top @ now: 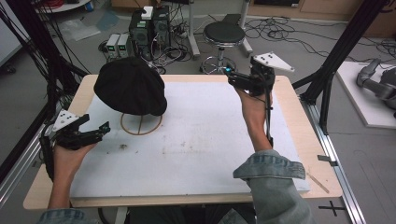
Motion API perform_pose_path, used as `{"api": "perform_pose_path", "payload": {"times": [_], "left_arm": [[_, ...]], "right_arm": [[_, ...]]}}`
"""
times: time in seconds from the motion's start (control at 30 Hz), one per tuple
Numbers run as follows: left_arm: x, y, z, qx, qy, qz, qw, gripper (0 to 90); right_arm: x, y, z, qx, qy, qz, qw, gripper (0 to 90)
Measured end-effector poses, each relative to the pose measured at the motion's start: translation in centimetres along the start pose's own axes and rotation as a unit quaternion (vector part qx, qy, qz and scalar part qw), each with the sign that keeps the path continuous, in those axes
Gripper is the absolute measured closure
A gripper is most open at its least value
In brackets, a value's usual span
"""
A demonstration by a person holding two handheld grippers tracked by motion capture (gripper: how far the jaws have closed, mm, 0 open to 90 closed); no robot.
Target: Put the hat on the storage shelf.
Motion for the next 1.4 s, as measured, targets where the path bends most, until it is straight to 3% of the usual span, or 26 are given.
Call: {"api": "perform_pose_path", "payload": {"times": [0.43, 0.7, 0.8, 0.9, 0.97, 1.0, 1.07, 1.13, 1.4], "left_arm": [[0.3, 0.0, -0.3, 0.003, 0.002, -0.003, 1.0000, 15.9], [0.5, -0.2, -0.5, 0.000, 0.001, -0.004, 1.0000, 15.9], [0.6, -0.3, -0.6, -0.001, -0.001, -0.007, 1.0000, 15.8], [0.7, -0.4, -0.7, 0.000, 0.001, -0.007, 1.0000, 15.8], [0.6, -0.5, -0.7, -0.002, 0.001, -0.007, 1.0000, 15.9], [0.6, -0.5, -0.7, -0.002, 0.002, -0.007, 1.0000, 15.9], [0.6, -0.5, -0.7, -0.002, 0.003, -0.008, 1.0000, 15.9], [0.6, -0.6, -0.7, -0.002, 0.003, -0.008, 1.0000, 15.9], [0.4, -1.0, -0.8, -0.005, 0.007, -0.007, 0.9999, 15.9]], "right_arm": [[5.3, -4.8, 4.1, -0.013, -0.037, -0.029, 0.9988, 12.5], [7.5, -8.2, 6.0, -0.022, -0.050, -0.050, 0.9972, 12.6], [8.1, -9.4, 6.5, -0.025, -0.053, -0.056, 0.9967, 12.6], [8.5, -10.7, 6.7, -0.061, -0.049, -0.077, 0.9940, 12.0], [8.6, -11.0, 6.7, -0.071, -0.047, -0.080, 0.9932, 12.0], [8.6, -11.1, 6.9, -0.068, -0.049, -0.076, 0.9936, 12.0], [8.5, -11.3, 7.4, -0.036, -0.069, -0.057, 0.9953, 12.0], [8.4, -11.9, 7.5, -0.044, -0.073, -0.044, 0.9954, 12.0], [8.7, -15.6, 8.2, -0.055, -0.065, -0.062, 0.9945, 12.0]]}}
Point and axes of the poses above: each handheld gripper's, and its own axes: z roughly backward along the jaws, y roughly out of its top, x roughly to its right, the point moved 8 cm from there along -z, roughly forward along the jaws, and after that the axes turned 2 degrees about -x, right-handed, at the moved point
